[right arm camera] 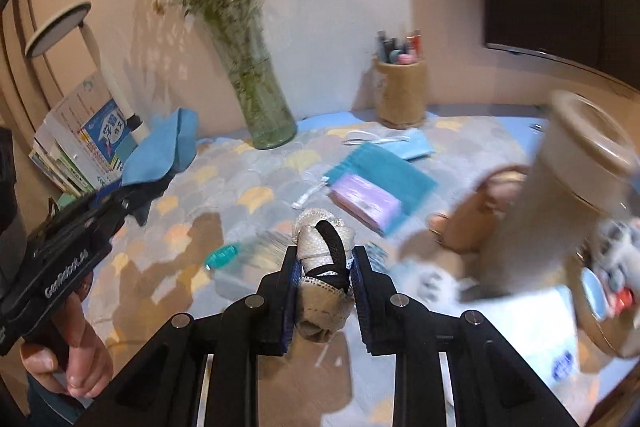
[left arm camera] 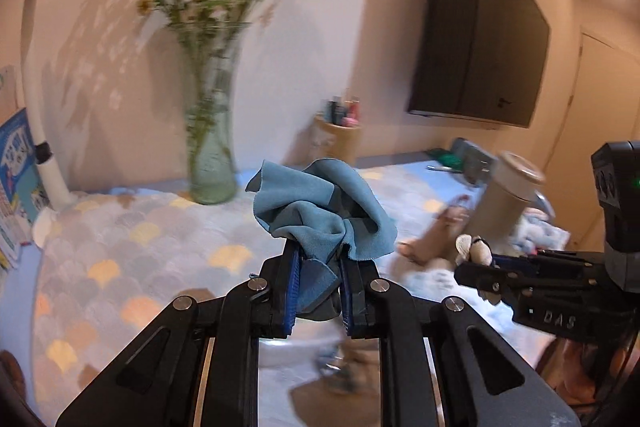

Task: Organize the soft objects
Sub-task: 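Carry the blue cloth and white lace shoe over the glass bowl, then open the left gripper over the bowl while the right gripper releases the shoe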

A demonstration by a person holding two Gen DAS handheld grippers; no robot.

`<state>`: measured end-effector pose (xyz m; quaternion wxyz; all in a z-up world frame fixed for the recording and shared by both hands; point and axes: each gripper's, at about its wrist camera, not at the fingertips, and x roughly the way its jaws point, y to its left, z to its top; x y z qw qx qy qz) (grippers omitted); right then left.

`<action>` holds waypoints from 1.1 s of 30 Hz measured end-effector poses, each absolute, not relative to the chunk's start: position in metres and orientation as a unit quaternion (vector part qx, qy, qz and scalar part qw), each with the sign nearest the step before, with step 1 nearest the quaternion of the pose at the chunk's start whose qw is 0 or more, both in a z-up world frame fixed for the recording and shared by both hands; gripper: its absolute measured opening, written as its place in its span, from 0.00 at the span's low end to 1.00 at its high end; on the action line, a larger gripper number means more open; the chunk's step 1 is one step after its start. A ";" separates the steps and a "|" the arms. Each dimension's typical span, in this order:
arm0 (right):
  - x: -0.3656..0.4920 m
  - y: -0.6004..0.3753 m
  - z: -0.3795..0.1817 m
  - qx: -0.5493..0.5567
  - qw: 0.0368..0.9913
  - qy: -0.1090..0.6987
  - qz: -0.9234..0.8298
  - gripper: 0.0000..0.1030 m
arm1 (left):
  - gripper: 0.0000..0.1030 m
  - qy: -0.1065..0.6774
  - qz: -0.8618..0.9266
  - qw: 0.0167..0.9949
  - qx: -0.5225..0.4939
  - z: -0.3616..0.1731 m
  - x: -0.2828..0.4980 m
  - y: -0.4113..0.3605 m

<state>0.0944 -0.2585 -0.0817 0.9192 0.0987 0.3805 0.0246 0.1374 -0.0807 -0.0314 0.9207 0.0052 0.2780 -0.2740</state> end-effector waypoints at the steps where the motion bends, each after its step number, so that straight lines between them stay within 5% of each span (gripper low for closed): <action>1: 0.084 -0.268 -0.080 0.105 0.920 0.378 0.020 0.24 | 0.14 0.279 -0.281 0.918 0.007 -0.031 0.131 -0.088; 22: -0.084 -0.507 -0.041 0.268 0.904 0.273 -0.190 0.24 | 0.14 0.301 -0.481 0.819 0.079 -0.006 0.028 -0.335; 33: -0.061 -0.566 -0.079 0.334 0.866 0.320 -0.188 0.24 | 0.15 0.342 -0.444 0.819 0.122 -0.047 0.058 -0.417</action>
